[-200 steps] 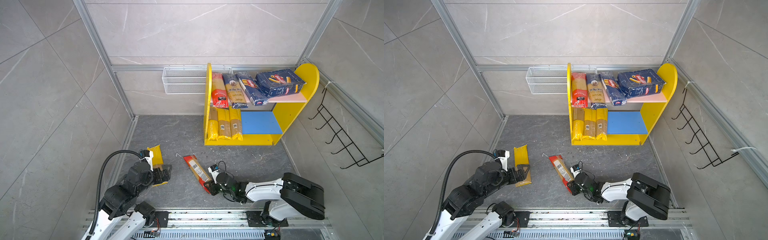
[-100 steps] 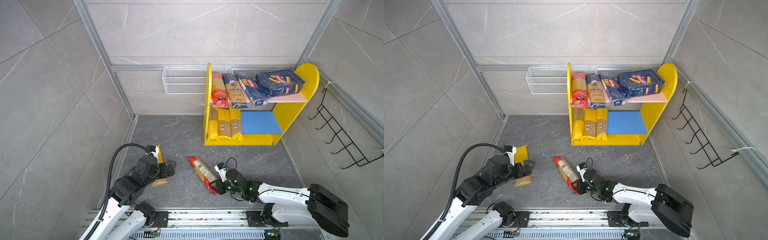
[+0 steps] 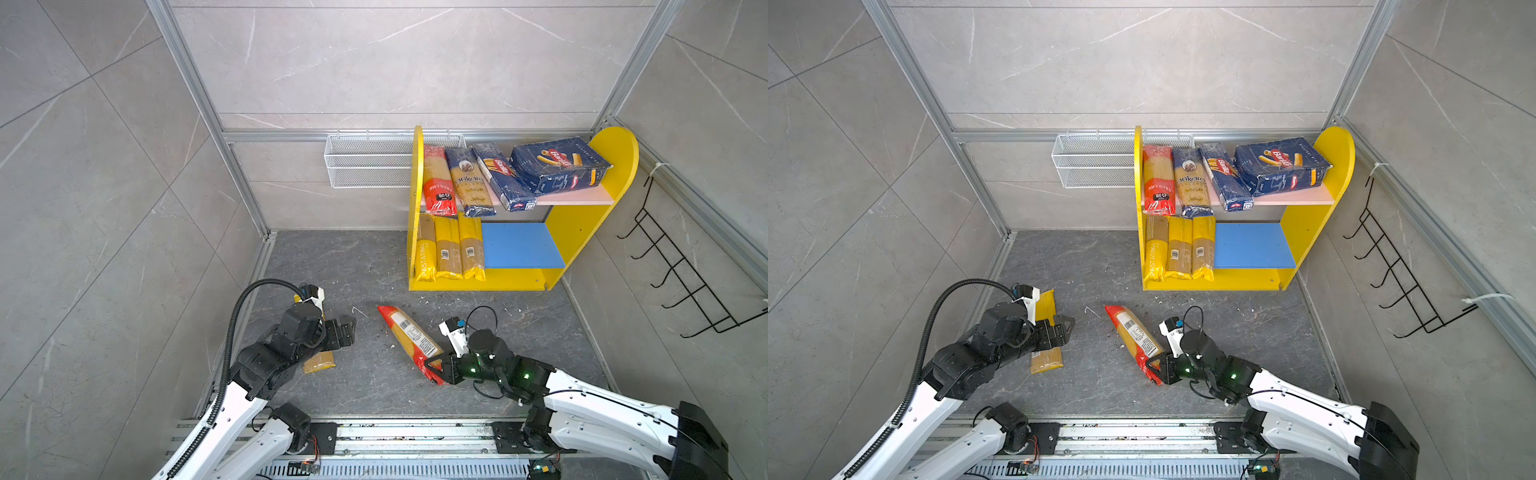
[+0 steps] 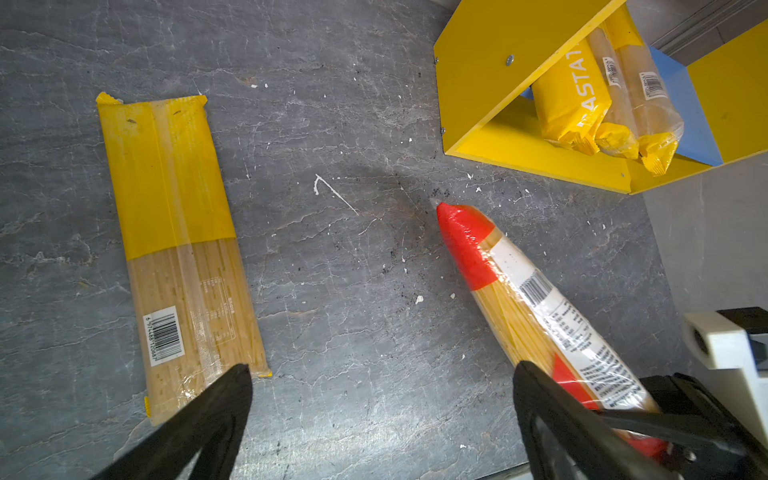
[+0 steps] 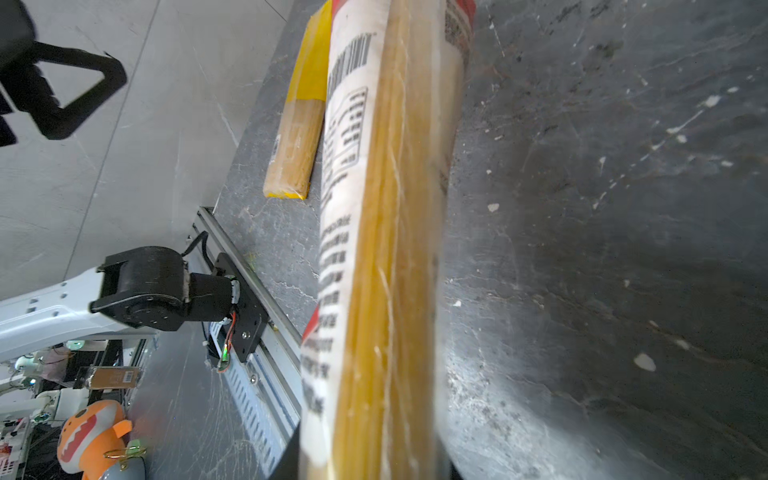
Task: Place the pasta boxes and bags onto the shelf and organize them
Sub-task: 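Swing the bag upright and set it on the blue lower shelf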
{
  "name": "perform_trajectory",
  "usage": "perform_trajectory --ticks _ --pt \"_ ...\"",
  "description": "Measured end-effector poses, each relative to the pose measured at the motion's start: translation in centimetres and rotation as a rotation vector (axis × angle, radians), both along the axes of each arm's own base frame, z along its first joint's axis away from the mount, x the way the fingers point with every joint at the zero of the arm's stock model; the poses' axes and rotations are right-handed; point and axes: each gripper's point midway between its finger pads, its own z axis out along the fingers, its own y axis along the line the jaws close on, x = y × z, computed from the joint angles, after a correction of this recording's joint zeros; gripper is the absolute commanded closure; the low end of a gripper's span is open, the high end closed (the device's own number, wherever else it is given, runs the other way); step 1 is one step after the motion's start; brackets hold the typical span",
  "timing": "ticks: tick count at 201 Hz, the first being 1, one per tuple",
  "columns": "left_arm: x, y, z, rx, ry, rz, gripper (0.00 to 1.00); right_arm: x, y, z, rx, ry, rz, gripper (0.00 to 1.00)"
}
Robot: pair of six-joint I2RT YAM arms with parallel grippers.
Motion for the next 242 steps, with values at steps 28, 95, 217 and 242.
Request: perform_trajectory --ticks 28,95,217,242 --pt "0.2 0.0 0.4 0.002 -0.016 0.001 0.00 0.0 -0.8 2.0 0.006 -0.029 -0.011 0.80" --pt "1.0 -0.5 1.3 0.003 -0.045 -0.012 0.00 1.1 -3.4 7.3 -0.047 -0.137 -0.070 0.78" --pt "3.3 -2.5 3.6 0.005 -0.099 -0.066 0.00 6.8 -10.3 10.9 -0.212 -0.207 -0.314 0.76" --pt "3.7 -2.7 3.9 0.011 -0.109 -0.076 0.00 9.5 -12.5 10.4 -0.206 -0.151 -0.401 0.76"
